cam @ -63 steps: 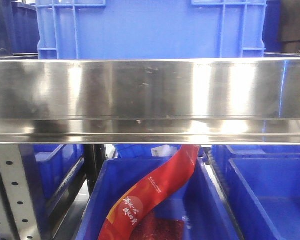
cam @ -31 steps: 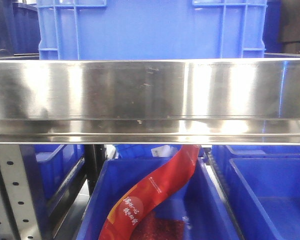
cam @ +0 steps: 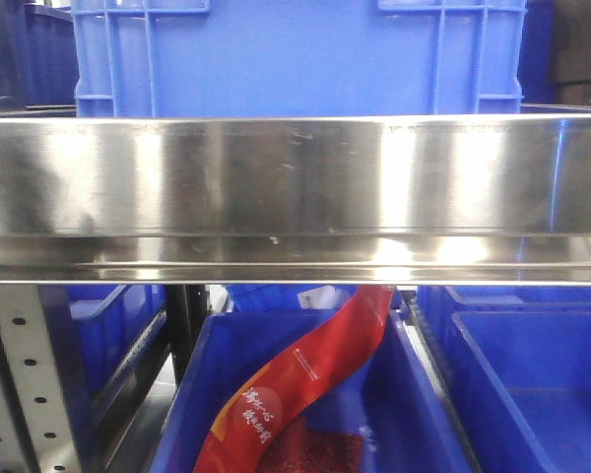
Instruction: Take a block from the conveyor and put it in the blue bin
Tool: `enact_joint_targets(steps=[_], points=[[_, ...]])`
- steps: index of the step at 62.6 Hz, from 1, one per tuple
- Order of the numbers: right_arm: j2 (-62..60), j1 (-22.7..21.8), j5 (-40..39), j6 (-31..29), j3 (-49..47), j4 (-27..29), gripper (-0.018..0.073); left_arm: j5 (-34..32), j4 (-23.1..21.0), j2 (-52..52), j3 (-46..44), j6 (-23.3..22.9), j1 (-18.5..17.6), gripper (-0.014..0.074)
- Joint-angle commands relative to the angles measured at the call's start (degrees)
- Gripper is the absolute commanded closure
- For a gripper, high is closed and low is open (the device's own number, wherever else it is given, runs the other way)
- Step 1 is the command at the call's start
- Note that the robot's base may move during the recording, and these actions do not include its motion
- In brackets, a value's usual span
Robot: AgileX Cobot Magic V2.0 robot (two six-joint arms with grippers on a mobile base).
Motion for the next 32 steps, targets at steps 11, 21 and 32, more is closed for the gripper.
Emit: enact_joint_targets(steps=[11,21,32], points=[[-0.16,-0.37,-1.1,0.0,-0.01,-0.39,0.0727,-0.66,0.14,-0.32,-0.09,0.09,0.23,0.0707],[-0.16,-0.37,-1.1,0.0,-0.01,-0.39,0.0727,-0.66,0.14,-0.32,-0.09,0.09,0.23,0.0707],[-0.16,-0.37,-1.1,0.0,-0.01,-0.39,0.0727,-0.66,0.14,-0.32,-0.09,0.09,0.23,0.0707]])
